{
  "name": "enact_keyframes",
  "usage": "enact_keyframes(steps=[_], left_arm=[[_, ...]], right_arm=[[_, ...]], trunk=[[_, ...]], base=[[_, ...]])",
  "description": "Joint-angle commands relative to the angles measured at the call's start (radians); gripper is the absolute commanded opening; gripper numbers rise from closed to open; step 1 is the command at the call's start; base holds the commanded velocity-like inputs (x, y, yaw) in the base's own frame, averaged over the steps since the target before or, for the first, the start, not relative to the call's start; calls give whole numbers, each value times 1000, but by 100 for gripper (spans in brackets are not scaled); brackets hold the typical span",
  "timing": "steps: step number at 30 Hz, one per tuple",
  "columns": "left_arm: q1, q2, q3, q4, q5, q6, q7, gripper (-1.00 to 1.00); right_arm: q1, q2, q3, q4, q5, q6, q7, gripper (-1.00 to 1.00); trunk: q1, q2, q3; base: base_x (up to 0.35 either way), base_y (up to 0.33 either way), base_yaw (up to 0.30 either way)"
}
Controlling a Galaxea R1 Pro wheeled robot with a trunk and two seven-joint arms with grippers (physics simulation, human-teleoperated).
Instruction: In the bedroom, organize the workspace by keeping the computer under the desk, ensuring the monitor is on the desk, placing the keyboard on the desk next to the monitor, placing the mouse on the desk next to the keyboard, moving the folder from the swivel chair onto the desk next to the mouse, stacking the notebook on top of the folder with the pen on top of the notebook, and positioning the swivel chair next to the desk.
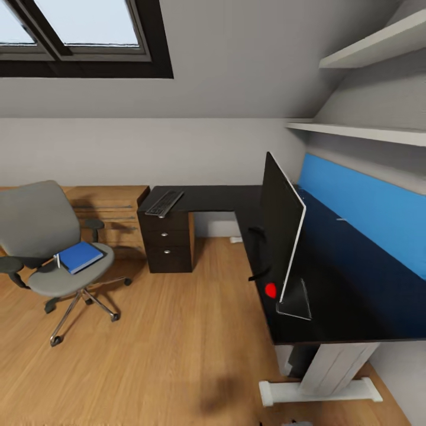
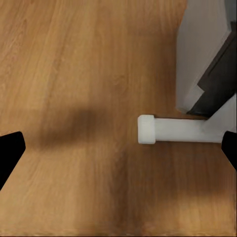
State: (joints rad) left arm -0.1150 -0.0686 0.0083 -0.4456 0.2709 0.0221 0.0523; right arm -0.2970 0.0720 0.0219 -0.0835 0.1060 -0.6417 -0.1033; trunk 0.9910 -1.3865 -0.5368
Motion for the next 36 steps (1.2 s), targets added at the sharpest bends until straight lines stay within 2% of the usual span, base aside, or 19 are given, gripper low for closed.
enact_keyframes(steps=[1, 7, 9, 10, 14, 19, 36], left_arm=[[0, 0, 1, -2, 6, 1, 3, 100], [0, -1, 0, 13, 6, -82, 4, 100], [0, -2, -1, 32, 5, -134, 4, 100], [0, -2, -3, 57, 3, -196, 4, 100], [0, -8, -12, 104, 0, -318, 7, 100], [0, -15, -30, 136, -1, -404, 6, 100], [0, -16, -38, 147, -1, -442, 3, 100]], right_arm=[[-1, 0, 2, 1, 11, -1, -10, 100], [-1, -1, 0, 1, 11, -1, -11, 100], [-1, -1, 0, 1, 11, -1, -11, 100], [-1, -1, 0, 0, 11, -1, -11, 100], [-1, -3, 0, 0, 11, -1, -12, 100], [-1, -4, 0, -2, 11, -2, -12, 100], [-1, -16, -2, 0, 9, -48, -12, 100]], trunk=[[-1, -1, -1], [-1, -1, -1], [-1, -1, -1], [-1, -1, -1], [-1, -1, -1], [-1, -1, -1], [-1, -1, -1]], base=[[-251, -207, 0], [-201, -210, 0], [-107, -192, 0], [-61, -159, 0], [-36, -100, 0], [-13, -36, 0], [-1, -4, 0]])
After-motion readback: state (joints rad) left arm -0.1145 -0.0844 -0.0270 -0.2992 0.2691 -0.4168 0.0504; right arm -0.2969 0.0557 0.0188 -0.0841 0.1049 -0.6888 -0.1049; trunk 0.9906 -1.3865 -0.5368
